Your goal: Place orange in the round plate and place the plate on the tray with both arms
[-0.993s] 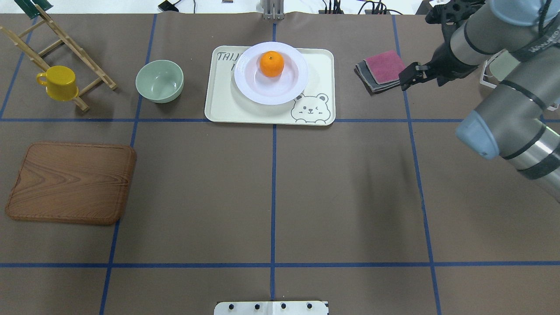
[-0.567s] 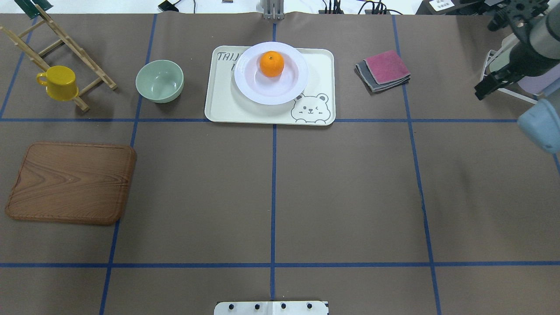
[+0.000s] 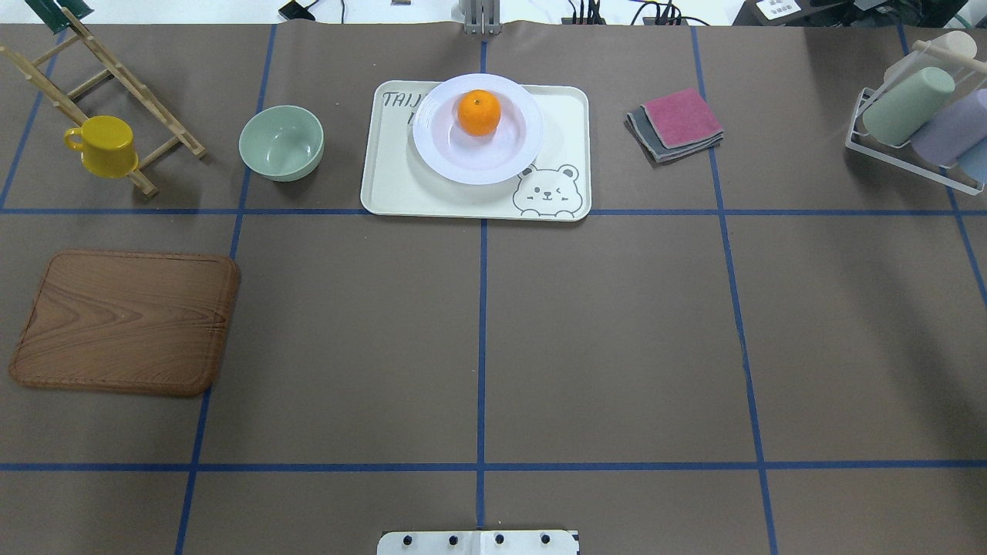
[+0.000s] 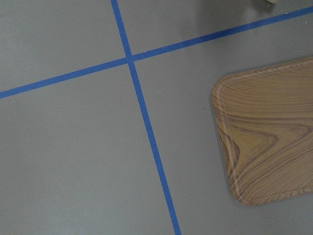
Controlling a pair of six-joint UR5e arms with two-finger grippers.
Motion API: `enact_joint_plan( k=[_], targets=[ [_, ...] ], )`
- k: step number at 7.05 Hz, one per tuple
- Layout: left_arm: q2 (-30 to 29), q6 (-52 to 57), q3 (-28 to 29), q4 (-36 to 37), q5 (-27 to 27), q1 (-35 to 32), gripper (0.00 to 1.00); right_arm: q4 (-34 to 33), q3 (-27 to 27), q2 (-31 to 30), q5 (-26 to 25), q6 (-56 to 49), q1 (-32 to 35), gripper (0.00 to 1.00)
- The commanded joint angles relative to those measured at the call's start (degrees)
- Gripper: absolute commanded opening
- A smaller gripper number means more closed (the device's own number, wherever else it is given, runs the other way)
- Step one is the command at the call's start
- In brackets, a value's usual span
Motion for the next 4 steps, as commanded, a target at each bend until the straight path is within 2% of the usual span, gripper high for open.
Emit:
enact_joint_plan(
  k=[1,4],
  targets=[
    [0.2,0.0,0.5,0.0,0.1,-0.1,0.99,-0.2,-1.3,-3.8,1.8,-1.1,3.2,1.0],
    [1.4,0.3,-0.3,0.0,0.3,0.0,0.99,0.1,-3.1,-5.4,1.7,1.6,7.6,1.0]
  ],
)
